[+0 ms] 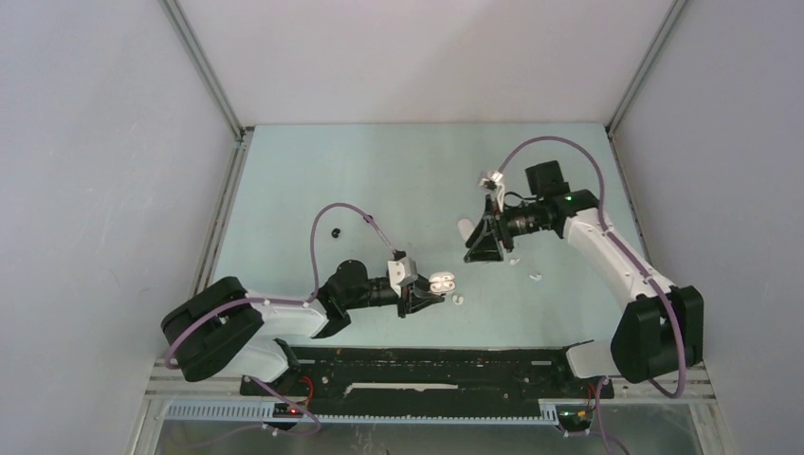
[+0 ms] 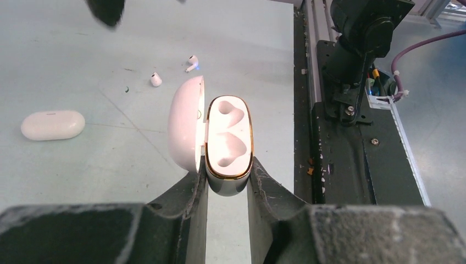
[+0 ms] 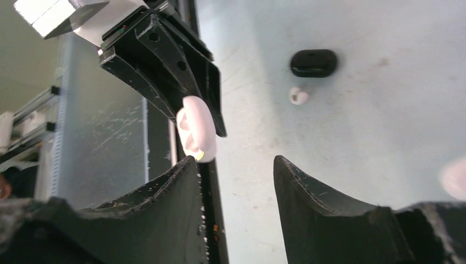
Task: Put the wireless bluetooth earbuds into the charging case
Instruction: Open the charging case, then pick up the earbud from the center of the board.
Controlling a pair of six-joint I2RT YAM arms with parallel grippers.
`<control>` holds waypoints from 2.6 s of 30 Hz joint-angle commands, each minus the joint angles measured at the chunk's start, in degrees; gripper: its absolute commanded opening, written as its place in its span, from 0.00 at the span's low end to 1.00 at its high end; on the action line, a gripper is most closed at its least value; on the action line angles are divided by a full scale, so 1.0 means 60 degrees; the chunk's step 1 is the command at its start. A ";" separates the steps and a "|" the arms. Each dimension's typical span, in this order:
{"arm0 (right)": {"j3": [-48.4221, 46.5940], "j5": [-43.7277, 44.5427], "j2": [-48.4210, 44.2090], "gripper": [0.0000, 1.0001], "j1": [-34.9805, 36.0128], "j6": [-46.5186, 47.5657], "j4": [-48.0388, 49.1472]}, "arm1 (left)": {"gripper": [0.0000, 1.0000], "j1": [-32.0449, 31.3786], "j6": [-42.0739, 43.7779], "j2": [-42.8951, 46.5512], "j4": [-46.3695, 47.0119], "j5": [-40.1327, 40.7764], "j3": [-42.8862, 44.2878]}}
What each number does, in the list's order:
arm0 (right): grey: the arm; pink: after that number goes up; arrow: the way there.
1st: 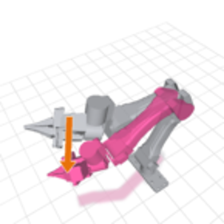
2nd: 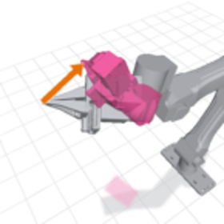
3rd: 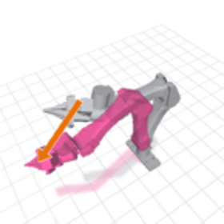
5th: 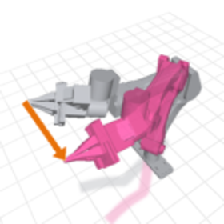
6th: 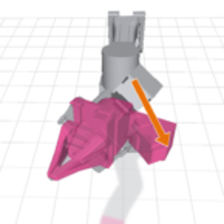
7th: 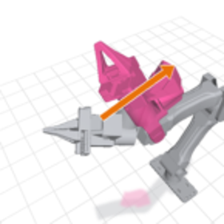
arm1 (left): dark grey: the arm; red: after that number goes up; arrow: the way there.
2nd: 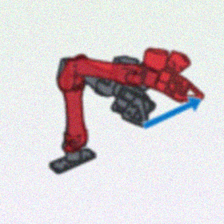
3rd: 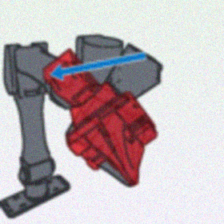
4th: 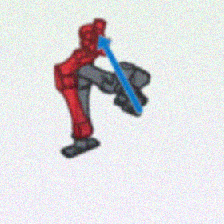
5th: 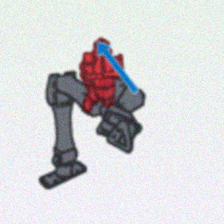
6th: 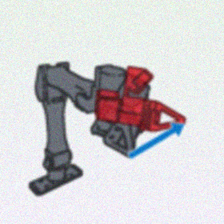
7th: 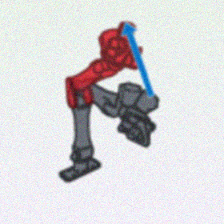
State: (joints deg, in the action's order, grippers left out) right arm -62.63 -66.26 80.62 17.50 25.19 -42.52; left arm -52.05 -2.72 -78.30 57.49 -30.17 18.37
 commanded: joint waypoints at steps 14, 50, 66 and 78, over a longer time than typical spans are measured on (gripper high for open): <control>0.0721 0.6657 0.0920 0.29 -0.1446 0.0102 0.1328 | 0.00 0.0813 -0.1143 0.0360 0.0609 0.1040 -0.0040; 0.0999 0.9474 0.2318 0.36 -0.2565 -0.0739 0.0194 | 0.00 0.0798 -0.1216 0.0600 0.0144 0.0990 0.0081; 0.1685 1.0308 0.2124 0.38 -0.2386 -0.0580 0.0063 | 0.00 0.0795 -0.1258 0.0586 0.0120 0.0950 0.0103; 0.1693 1.0045 0.2109 0.25 -0.2446 -0.0601 -0.0003 | 0.00 0.0806 -0.1274 0.0436 -0.0072 0.0858 0.0232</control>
State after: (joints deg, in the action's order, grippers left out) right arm -53.06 -5.56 94.37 3.14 21.45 -41.95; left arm -47.44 -9.67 -75.81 56.03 -24.43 18.48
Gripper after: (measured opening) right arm 0.250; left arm 0.282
